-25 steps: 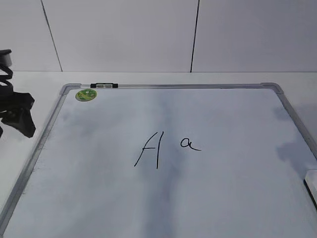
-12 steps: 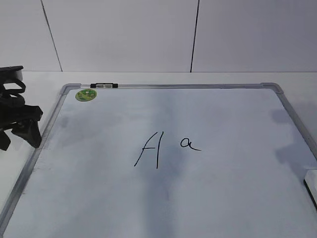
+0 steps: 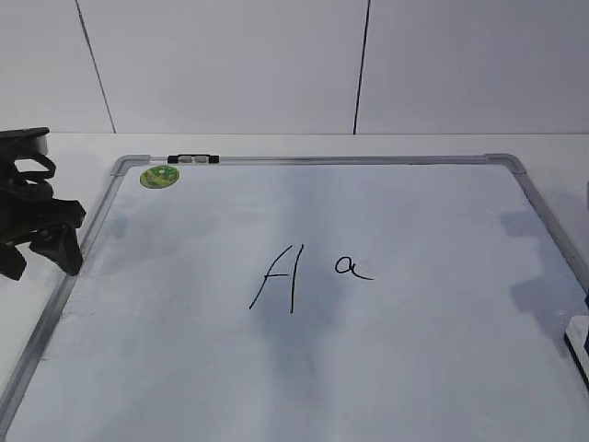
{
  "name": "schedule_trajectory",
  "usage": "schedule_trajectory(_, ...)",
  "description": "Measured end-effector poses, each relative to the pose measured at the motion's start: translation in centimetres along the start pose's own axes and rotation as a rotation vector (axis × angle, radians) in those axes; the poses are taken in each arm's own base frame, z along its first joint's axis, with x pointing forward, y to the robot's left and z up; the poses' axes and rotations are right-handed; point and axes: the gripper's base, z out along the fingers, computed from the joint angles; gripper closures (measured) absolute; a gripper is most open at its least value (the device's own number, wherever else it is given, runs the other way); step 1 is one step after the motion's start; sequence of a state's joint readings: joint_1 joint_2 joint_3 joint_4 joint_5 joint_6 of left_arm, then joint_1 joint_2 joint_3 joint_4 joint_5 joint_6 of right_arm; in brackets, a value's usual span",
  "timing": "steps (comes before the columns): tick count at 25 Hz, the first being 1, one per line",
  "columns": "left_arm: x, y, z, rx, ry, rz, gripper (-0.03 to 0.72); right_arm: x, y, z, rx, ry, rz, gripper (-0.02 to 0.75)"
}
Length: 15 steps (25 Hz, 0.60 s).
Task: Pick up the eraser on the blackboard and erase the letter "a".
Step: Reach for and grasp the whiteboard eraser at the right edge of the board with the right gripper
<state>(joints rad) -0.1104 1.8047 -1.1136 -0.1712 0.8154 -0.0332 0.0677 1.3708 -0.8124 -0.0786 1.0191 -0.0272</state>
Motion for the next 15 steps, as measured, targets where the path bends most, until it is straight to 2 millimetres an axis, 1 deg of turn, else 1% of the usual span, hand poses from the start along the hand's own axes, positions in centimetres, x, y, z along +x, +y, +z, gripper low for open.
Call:
schedule_trajectory(5, -0.1, 0.0, 0.0, 0.000, -0.007, 0.004, 0.146, -0.8, 0.0, 1.4, -0.002, 0.026, 0.011, 0.072)
schedule_trajectory(9, -0.1, 0.0, 0.0, 0.000, -0.014, 0.004, 0.146, -1.0, -0.1, 1.7, 0.015, 0.019, 0.015, 0.072)
schedule_trajectory(12, -0.1, 0.0, 0.0, 0.000, -0.014, 0.006, 0.146, -1.0, -0.4, 1.8, 0.046, 0.014, 0.027, 0.072)
schedule_trajectory(15, -0.2, 0.0, 0.0, 0.001, -0.017, 0.006, 0.146, -0.5, -0.3, 2.5, 0.051, 0.024, 0.031, 0.072)
